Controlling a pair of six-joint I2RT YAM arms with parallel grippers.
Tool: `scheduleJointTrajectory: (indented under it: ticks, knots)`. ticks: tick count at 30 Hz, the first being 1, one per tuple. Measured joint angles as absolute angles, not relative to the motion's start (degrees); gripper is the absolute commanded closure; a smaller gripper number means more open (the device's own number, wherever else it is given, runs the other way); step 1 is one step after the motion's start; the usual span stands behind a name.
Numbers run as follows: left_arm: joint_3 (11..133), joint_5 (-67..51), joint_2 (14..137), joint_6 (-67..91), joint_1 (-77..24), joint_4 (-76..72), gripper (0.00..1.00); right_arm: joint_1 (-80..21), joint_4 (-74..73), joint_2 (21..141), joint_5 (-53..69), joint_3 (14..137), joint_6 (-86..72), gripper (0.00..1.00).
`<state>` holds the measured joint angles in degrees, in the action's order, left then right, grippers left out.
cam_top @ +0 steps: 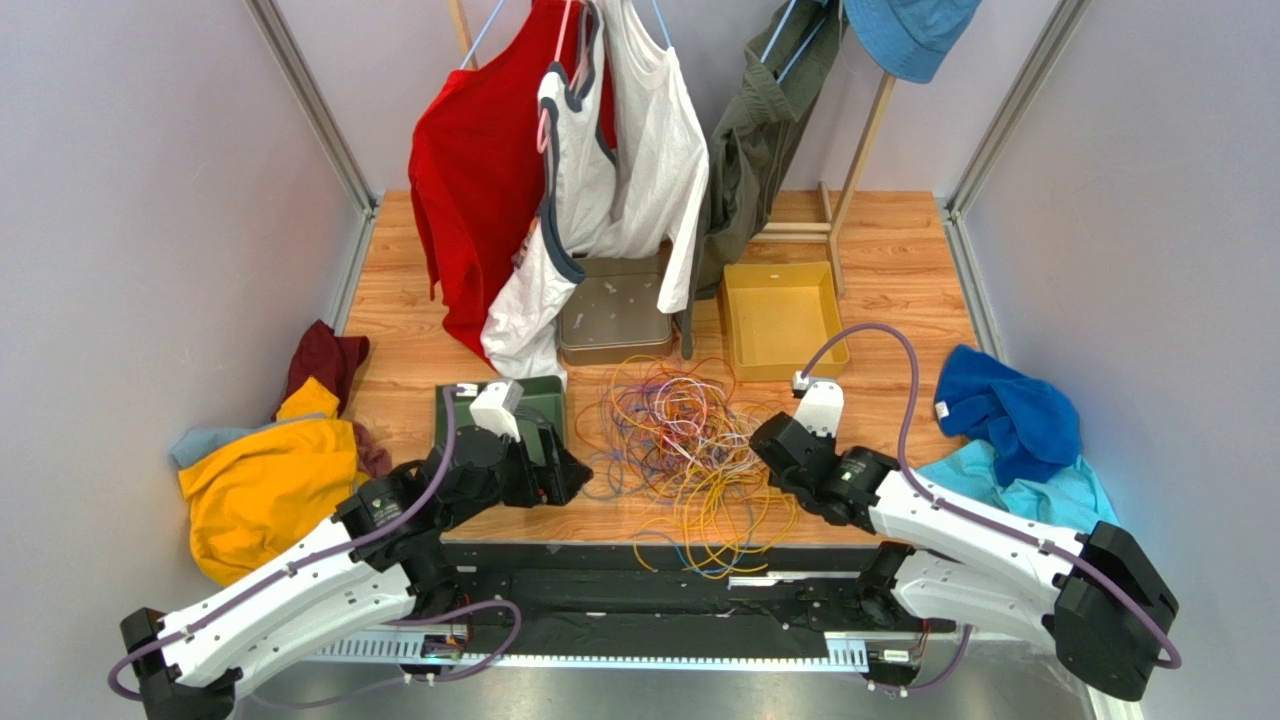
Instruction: Untangle the cables
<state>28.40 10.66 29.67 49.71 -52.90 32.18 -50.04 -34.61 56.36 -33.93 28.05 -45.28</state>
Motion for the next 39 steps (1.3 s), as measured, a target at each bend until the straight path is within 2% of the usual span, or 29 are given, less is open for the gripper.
scheduleJointTrajectory:
  ticks: [6,9,12,13,18,22,25,29,35,39]
  knots:
    - [28.23,10.59,28.93,49.84,-52.90,32.16,0.02,-50.04,-34.54,54.30,-33.26,28.05,-45.36,0.60]
    - [27.81,10.57,28.95,49.98,-52.90,32.18,0.03,-49.89,-34.46,55.35,-32.80,28.10,-45.43,0.67]
    - [27.70,10.57,28.97,50.02,-52.90,32.32,0.03,-49.63,-34.30,58.13,-31.94,28.14,-45.28,0.84]
    - [27.68,10.55,28.95,50.04,-52.90,32.32,0.03,-49.54,-34.28,59.07,-31.53,28.16,-45.30,1.00]
    - [27.68,10.57,28.25,50.04,-52.90,32.38,0.04,-49.89,-35.27,58.89,-30.46,29.58,-45.39,1.00]
    - [27.68,10.61,26.57,50.02,-52.90,32.40,0.05,-52.12,-39.05,51.68,-31.05,36.49,-43.59,1.00]
    - [27.68,10.81,25.54,50.02,-52.90,32.40,0.05,-52.93,-41.25,46.70,-31.42,46.83,-40.69,1.00]
    - [27.68,11.20,25.17,49.95,-52.90,32.40,0.06,-52.97,-43.66,45.76,-31.46,64.05,-36.29,1.00]
    - [29.47,11.75,26.09,49.10,-52.90,32.42,0.06,-52.97,-47.00,49.28,-30.65,83.22,-30.02,1.00]
    - [31.18,12.16,27.20,48.60,-52.90,32.03,0.07,-53.01,-49.60,56.71,-31.03,99.98,-26.02,1.00]
